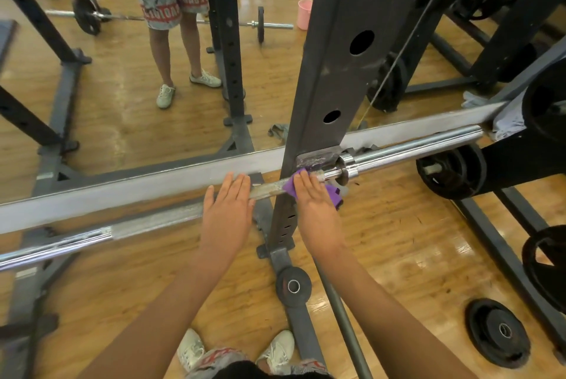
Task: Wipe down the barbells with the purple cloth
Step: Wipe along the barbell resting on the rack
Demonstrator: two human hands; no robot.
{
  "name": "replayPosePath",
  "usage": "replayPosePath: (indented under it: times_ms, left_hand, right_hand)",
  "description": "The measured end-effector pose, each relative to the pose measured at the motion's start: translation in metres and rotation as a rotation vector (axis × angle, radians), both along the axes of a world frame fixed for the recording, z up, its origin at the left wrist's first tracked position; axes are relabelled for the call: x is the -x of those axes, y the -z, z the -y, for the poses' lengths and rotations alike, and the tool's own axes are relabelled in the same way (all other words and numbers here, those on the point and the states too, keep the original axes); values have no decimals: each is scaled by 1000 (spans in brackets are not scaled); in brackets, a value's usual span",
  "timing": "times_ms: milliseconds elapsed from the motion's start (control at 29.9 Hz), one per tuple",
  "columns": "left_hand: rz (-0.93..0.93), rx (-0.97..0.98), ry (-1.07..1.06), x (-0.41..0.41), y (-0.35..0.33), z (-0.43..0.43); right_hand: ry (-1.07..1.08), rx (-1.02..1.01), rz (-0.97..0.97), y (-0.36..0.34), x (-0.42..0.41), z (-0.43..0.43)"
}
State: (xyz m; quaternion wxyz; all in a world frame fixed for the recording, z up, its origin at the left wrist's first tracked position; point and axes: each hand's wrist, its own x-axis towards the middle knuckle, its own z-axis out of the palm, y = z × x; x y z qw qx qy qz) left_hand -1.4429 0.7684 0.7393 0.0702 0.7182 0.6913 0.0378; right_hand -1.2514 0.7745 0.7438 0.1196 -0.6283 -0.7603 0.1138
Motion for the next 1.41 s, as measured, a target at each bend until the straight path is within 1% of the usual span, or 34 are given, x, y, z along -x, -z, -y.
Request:
replayPosePath:
  times_ms: [67, 134, 268, 435, 535, 636, 736, 769, 836, 870, 970, 1037, 1137, 1171, 1338, 1405]
  left_hand:
    - [3, 10, -1, -1, -2, 0]
    - [11, 1, -4, -1, -2, 1]
    - [33, -49, -14, -1, -1, 4]
    - [50, -48, -13, -1, -3, 5]
    - [50, -45, -15, 0, -5, 6]
    - [30, -37, -11, 0, -3, 5]
    - [35, -44, 1, 1, -3, 3]
    - [39, -42, 5, 1, -3, 3]
    - [50, -39, 3, 1, -3, 3]
    - [54, -41, -1, 0, -3, 4]
    - [56, -53, -1, -2, -3, 3]
    - [63, -43, 17, 0, -2, 3]
    - [70, -16, 49, 5, -4, 0]
    - [71, -6, 67, 7, -4, -1]
    - [137, 20, 153, 15, -6, -3]
    - [151, 43, 206, 21, -8, -6]
  right_hand:
    - [-71, -10, 32, -3, -7, -2]
    - [-79, -19, 43, -4, -26, -8]
    - [33, -17, 21, -10, -51, -10]
    - [225, -5, -53, -8, -40, -5]
    - [253, -14, -92, -2, -20, -7]
    - [277, -60, -90, 2, 3, 3]
    - [449, -94, -134, 7, 11, 3]
    - [508, -90, -123, 9, 9, 0]
    - [560, -59, -101, 9, 7, -5]
    - [559, -59, -108, 8, 10, -4]
    - [442, -58, -63, 1, 30, 6]
    - [408, -89, -58, 3, 37, 11]
    - [541, -144, -142, 7, 39, 6]
    - [578, -141, -140, 7, 43, 4]
    - [594, -72, -116, 15, 75, 11]
    - [625, -139, -174, 28, 81, 14]
